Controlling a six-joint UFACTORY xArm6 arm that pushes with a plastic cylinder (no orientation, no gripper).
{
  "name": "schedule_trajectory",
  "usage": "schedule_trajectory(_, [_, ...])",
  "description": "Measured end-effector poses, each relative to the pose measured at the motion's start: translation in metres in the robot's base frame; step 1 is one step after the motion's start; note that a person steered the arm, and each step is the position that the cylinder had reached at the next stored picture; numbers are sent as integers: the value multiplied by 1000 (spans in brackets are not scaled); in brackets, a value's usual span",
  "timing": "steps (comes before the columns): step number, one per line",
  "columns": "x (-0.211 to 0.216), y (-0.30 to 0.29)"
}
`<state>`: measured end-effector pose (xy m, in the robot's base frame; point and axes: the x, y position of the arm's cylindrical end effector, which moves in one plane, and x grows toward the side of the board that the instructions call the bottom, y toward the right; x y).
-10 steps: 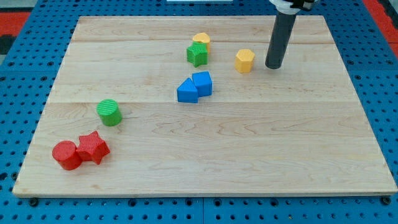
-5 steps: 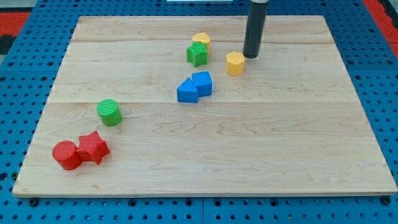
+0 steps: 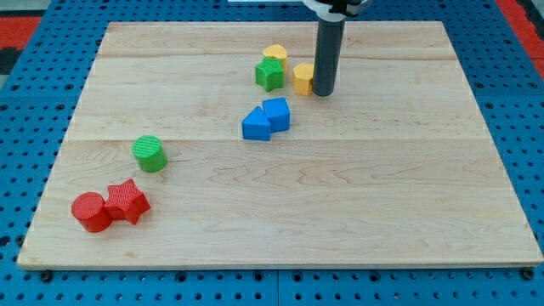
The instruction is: Move the yellow hexagon right to the green star
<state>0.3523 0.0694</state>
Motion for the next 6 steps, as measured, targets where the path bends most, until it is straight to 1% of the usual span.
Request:
schedule_trajectory(4, [-4, -19])
schedule_trajectory(5, [10, -17])
schedule_trajectory(6, [76, -17])
